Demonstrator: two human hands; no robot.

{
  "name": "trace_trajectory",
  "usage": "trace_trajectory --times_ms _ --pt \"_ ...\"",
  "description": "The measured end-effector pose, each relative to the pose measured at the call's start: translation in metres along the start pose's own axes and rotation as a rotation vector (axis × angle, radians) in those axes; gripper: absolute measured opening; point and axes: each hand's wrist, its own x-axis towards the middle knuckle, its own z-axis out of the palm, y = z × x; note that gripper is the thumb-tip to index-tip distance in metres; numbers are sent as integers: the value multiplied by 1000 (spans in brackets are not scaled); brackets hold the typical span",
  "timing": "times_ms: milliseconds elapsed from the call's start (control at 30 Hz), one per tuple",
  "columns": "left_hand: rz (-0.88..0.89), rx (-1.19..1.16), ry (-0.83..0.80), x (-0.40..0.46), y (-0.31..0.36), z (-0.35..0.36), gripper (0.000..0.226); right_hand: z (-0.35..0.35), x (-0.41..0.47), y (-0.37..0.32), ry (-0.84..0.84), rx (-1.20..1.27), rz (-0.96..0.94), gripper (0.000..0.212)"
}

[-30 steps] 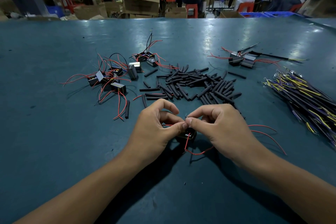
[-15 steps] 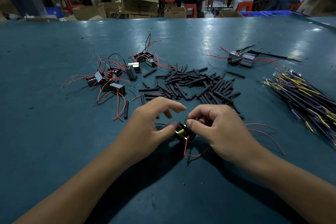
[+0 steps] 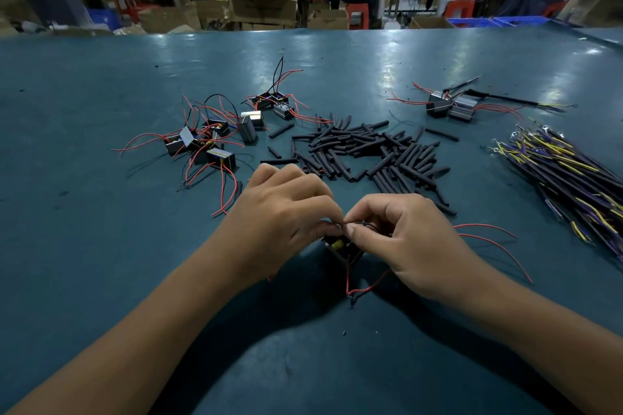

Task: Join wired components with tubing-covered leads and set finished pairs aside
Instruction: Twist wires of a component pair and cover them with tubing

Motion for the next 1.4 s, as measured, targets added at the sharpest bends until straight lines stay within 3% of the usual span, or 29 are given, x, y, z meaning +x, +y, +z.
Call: trace_trajectory --times_ms 233,400,533,600,700,767,833,967,1267,1400 --pt "-117 -197 -114 -3 -1 2 18 3 -3 -1 -14 -11 -66 12" --pt "-428 -687 -275 -4 3 0 18 4 -5 -2 -1 13 -105 10" --pt "-851 -1046 -244 -3 15 5 26 7 -5 -3 11 43 -118 11" --pt "-931 -1104 -241 -2 18 6 27 8 -5 -3 9 40 -122 12" --pt "-822 -974 -215 -1 11 2 30 5 -3 -2 5 35 -115 13" --pt "-607 -710 -136 -3 0 -3 12 3 -2 0 -2 56 -102 14" --pt "-351 -441 -73 -5 -6 -8 13 2 -1 1 -15 57 -100 12" --pt "-127 -301 -59 -6 -6 -8 17 1 -1 3 -20 46 -103 9" --pt "-27 -162 -54 -3 -3 -8 22 1 -1 1 -31 46 -131 9" --pt "-194 -373 -137 -4 3 -7 20 1 -2 -1 -8 54 -148 11"
